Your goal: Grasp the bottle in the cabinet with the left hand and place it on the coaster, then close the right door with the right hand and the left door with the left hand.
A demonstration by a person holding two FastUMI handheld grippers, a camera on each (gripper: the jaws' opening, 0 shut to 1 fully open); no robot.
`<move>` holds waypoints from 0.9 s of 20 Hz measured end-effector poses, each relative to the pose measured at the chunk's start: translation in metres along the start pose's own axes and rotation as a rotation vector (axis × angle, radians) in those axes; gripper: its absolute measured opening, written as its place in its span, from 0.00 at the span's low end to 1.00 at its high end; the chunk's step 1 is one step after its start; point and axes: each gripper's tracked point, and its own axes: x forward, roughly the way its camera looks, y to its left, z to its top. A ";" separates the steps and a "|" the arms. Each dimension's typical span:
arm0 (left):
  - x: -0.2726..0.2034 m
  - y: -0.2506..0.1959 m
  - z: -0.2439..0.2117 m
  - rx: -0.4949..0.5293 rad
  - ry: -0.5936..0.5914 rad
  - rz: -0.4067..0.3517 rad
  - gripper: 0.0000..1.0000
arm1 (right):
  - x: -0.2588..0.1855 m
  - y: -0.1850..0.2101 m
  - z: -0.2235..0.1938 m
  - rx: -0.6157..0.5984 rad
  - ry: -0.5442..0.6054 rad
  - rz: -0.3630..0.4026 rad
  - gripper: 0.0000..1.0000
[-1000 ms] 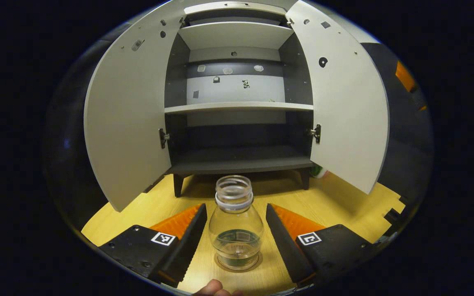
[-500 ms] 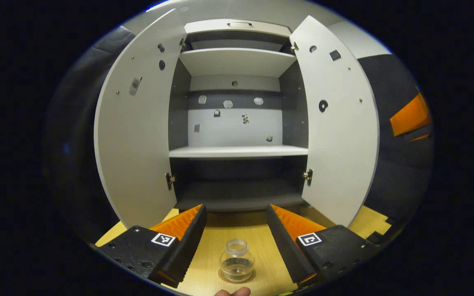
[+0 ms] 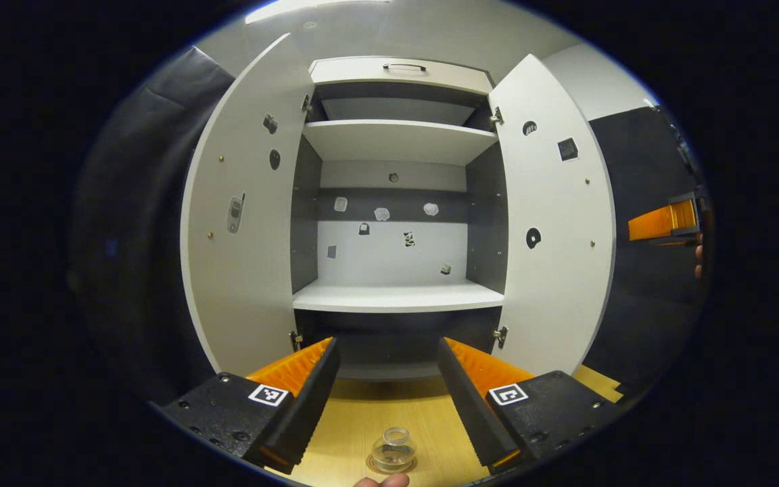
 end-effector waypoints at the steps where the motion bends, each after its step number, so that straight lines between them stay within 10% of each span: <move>1: 0.000 0.001 0.003 -0.005 0.000 0.003 0.92 | 0.004 -0.005 0.000 0.008 -0.002 0.002 1.00; 18: -0.010 0.029 0.003 -0.080 0.063 0.052 0.92 | 0.048 0.022 -0.013 -0.036 0.005 0.135 0.98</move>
